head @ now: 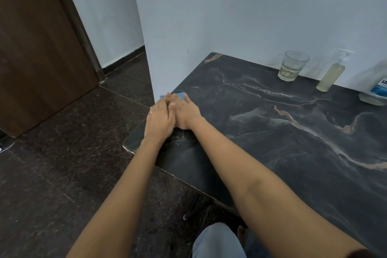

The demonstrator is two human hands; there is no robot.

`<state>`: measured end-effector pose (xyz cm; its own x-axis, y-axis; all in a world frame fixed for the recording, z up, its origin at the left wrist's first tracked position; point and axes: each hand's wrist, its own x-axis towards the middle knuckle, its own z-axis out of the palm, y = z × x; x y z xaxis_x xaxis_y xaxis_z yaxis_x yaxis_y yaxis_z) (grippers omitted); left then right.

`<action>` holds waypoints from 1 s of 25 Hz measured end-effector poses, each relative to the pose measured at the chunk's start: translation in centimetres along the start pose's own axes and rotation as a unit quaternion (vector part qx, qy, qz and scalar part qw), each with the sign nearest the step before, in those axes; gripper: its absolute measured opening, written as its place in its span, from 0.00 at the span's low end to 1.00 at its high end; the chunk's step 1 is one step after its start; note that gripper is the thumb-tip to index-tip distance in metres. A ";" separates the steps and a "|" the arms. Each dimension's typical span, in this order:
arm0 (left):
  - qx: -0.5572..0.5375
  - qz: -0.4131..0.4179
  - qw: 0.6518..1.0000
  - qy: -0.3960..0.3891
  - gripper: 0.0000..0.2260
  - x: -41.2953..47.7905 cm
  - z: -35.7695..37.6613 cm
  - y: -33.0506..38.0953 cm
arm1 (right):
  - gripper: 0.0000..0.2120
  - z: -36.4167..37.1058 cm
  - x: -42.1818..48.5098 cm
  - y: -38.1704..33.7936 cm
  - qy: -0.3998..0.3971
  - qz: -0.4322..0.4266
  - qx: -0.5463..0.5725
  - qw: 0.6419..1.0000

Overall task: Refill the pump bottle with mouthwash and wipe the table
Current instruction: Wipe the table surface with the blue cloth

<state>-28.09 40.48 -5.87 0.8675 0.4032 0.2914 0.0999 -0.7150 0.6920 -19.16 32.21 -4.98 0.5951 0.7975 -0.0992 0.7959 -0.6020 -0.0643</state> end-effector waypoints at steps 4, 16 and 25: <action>0.037 0.014 0.999 -0.008 0.17 -0.3 1.6 1.4 | 0.28 -0.8 -0.8 3.9 0.020 0.101 0.063 0.993; 0.065 0.013 0.997 -0.026 0.17 -0.9 1.3 1.5 | 0.26 -0.6 -16.8 18.1 0.054 0.356 0.110 0.926; -0.023 -0.007 0.998 -0.055 0.15 -2.1 0.3 3.3 | 0.32 1.8 -29.6 6.2 0.067 0.356 0.100 0.927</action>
<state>-29.45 37.12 -4.40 0.9150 0.3453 0.2088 0.0915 -0.6815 0.7261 -32.00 4.82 -4.22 0.9805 0.1857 -0.0642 0.1682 -0.9623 -0.2140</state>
